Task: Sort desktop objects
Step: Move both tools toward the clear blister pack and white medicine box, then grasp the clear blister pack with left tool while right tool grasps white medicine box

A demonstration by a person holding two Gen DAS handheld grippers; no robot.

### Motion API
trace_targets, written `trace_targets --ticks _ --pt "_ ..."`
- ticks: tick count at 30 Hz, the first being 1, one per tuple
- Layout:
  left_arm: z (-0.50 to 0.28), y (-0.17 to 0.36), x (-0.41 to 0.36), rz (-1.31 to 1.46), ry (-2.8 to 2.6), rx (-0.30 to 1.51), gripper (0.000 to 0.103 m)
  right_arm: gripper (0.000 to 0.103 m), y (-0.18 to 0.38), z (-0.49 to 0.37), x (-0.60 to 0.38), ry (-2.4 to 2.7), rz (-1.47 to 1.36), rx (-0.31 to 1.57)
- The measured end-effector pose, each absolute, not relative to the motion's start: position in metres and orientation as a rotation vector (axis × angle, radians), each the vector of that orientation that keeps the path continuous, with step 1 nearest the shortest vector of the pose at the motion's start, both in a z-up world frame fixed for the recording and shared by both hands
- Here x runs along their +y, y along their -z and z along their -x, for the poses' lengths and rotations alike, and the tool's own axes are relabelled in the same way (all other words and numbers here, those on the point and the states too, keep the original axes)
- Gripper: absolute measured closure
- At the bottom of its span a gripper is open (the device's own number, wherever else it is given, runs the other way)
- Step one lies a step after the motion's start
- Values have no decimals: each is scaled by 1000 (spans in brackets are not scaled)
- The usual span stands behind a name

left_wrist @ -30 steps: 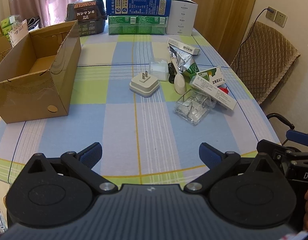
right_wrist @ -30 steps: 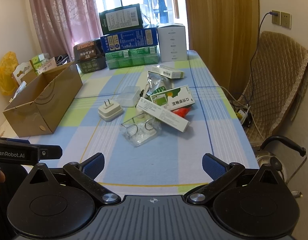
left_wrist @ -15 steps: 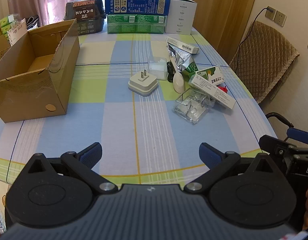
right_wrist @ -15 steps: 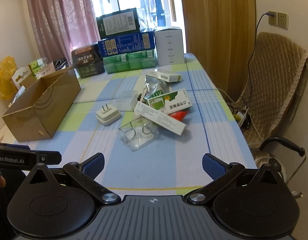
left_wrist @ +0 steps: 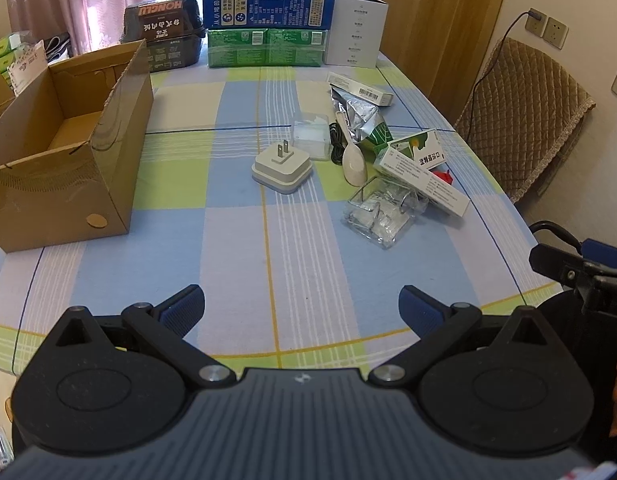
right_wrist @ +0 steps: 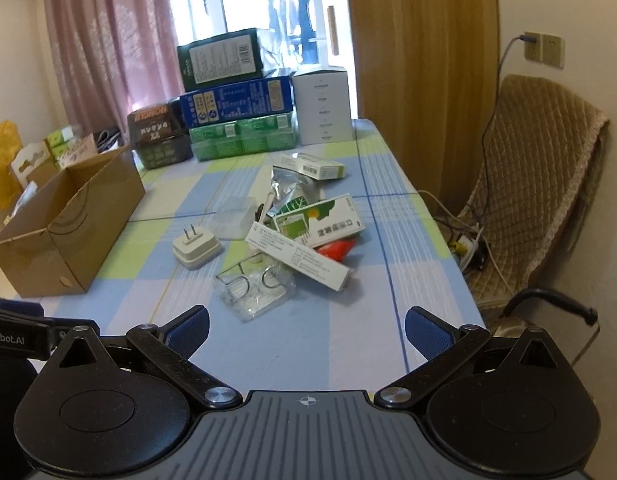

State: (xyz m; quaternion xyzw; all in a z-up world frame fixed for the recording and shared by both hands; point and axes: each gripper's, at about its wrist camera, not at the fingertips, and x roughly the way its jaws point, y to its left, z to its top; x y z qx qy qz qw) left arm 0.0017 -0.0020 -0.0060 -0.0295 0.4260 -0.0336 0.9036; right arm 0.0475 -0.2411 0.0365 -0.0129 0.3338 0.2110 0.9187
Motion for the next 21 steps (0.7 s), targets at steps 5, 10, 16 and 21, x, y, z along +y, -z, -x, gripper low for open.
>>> trace_targets --ticks 5,10,16,21 --pt "-13 4 4 43 96 878 1 2 -44 -69 -241 -502 69 723" --pt "-33 0 10 12 152 862 1 2 -51 -90 -236 -586 186 707" --pt "-61 0 9 -68 242 845 1 2 -37 -121 -224 -665 306 754" --pt "-81 11 -4 -148 345 845 2 2 -19 -139 -214 -742 440 774"
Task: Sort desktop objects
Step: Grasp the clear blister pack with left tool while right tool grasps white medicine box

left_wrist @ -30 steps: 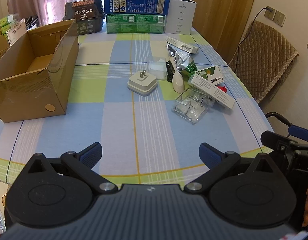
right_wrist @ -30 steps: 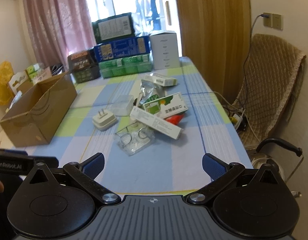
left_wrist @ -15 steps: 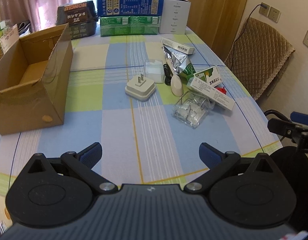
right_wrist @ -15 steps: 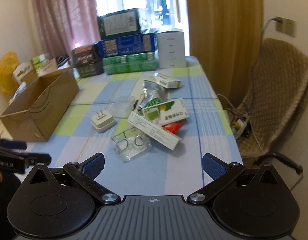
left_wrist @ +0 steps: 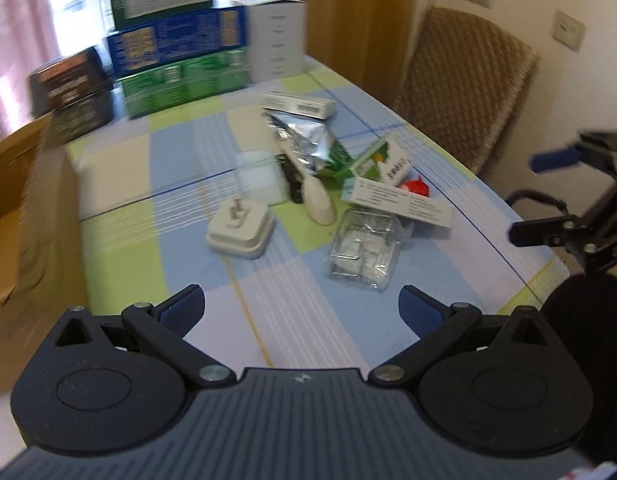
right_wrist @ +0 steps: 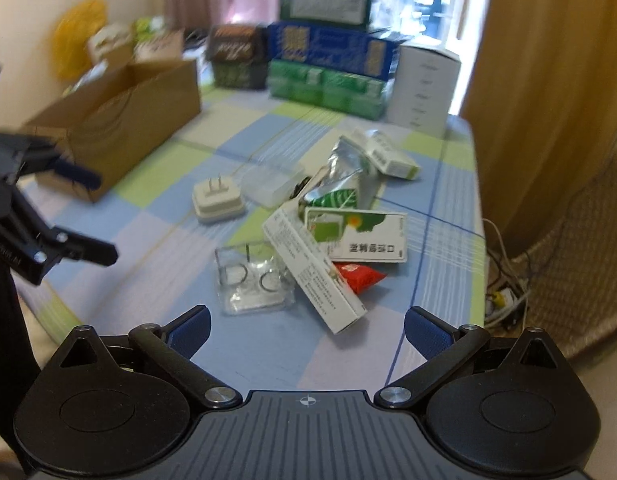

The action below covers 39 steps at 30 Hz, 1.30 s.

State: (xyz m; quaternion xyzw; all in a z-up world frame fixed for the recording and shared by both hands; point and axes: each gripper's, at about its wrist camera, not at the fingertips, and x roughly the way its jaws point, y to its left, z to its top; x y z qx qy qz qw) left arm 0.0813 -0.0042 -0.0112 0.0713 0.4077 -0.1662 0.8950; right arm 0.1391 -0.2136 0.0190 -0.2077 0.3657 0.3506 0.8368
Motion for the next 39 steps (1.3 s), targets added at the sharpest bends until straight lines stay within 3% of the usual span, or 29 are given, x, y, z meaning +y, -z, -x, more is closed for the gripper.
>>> trace_targets --ticks 4,11,19,24,29,32,39 --pt "-101 29 -17 -203 426 867 12 5 -4 -151 -206 -789 551 759" --pt "-135 59 -38 -287 511 890 24 34 25 -179 -190 -819 710 754" --pt "-161 83 -58 -322 600 875 31 48 53 -200 -176 -855 808 793" --pt "-175 95 -64 -303 615 894 47 56 61 -208 -170 -858 828 812" --pt "-181 102 -64 -276 608 925 72 67 63 -210 -167 -852 852 829" --pt "-178 101 -64 -259 587 939 76 76 58 -206 -164 -846 859 834" --pt "-152 90 -56 -249 499 986 77 80 32 -200 -154 -858 623 1044"
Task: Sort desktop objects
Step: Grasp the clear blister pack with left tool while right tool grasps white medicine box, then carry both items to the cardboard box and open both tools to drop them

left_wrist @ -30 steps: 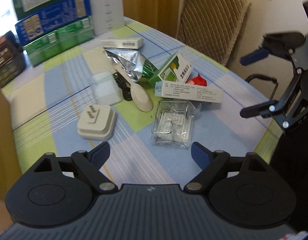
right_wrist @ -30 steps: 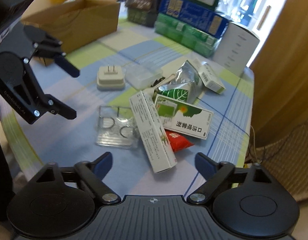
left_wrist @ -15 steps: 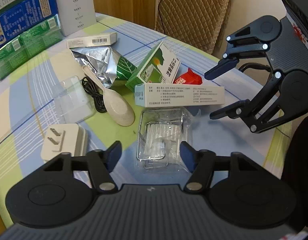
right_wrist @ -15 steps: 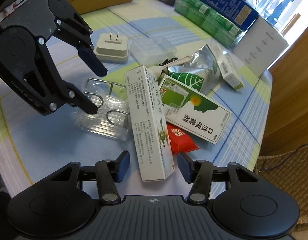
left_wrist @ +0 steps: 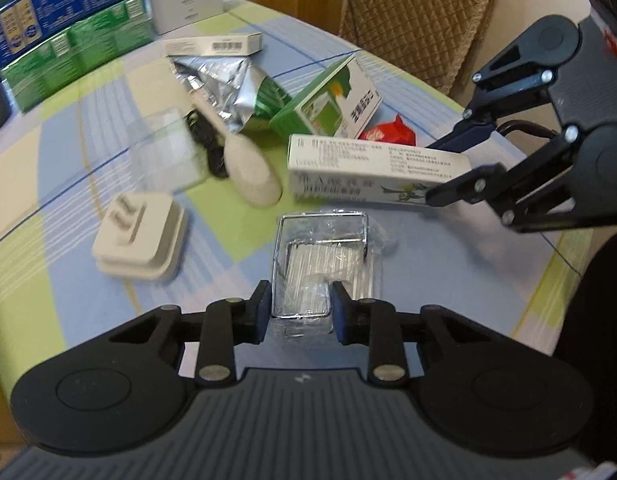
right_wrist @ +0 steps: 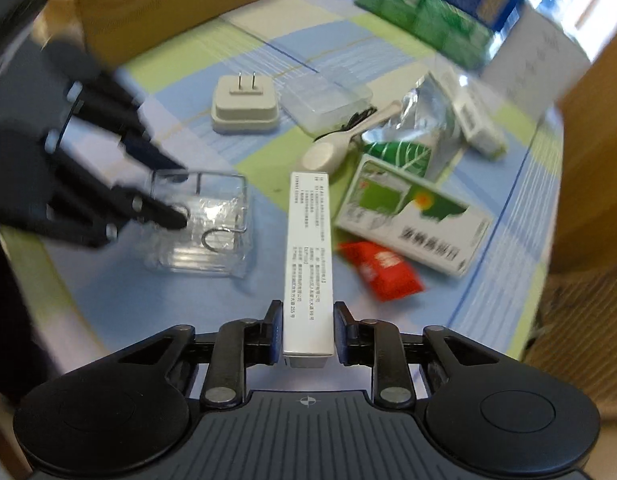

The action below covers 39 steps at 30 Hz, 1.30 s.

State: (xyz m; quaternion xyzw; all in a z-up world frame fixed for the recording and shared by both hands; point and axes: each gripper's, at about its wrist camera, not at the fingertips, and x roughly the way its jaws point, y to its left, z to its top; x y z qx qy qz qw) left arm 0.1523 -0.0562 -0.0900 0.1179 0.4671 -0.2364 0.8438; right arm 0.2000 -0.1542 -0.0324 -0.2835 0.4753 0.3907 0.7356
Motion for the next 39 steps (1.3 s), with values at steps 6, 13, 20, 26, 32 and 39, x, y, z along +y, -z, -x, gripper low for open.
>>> trace_targets --ticks 6,13,20,26,32,39 --pt "-121 86 -33 -194 377 998 77 80 41 -183 -139 -850 492 1140" --pt "-106 94 -8 -106 296 1000 75 76 57 -177 -128 -822 483 1108" --pt "-109 99 -4 -77 315 981 72 73 63 -181 -126 -790 452 1087" --pt "-111 101 -3 -37 317 984 76 72 66 -182 -120 -779 420 1073" --pt "-106 99 -3 -18 275 973 77 79 69 -184 -118 -734 384 1069" --pt "-104 93 3 22 234 971 77 80 56 -171 -121 -714 337 1040"
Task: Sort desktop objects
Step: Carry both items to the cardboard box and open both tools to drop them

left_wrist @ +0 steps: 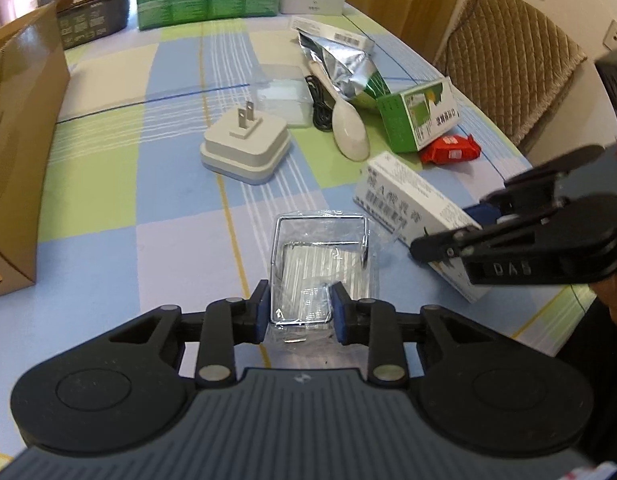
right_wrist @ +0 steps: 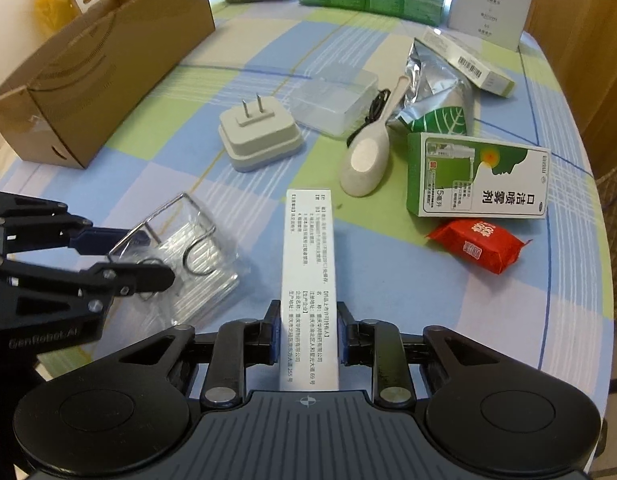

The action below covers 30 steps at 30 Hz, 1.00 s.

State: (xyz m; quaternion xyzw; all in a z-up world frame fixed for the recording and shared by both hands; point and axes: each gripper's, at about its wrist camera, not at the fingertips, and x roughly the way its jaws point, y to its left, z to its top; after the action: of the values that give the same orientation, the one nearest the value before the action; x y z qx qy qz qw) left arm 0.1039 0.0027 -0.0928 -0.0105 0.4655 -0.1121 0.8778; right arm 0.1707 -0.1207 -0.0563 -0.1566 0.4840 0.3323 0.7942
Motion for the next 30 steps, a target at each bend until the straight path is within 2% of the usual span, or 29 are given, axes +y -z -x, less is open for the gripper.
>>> trace_targets --ticks 10,18,24,30 --pt "-96 44 24 35 190 885 77 80 -18 -150 -93 -735 276 909" --pt "-84 -24 87 18 93 773 77 80 -93 -131 3 -859 255 788" --pt "-78 -56 166 -32 -20 757 77 80 -101 -123 94 -930 252 778" --pt "-90 -57 245 -34 -114 767 77 80 -85 -130 162 -962 257 802"
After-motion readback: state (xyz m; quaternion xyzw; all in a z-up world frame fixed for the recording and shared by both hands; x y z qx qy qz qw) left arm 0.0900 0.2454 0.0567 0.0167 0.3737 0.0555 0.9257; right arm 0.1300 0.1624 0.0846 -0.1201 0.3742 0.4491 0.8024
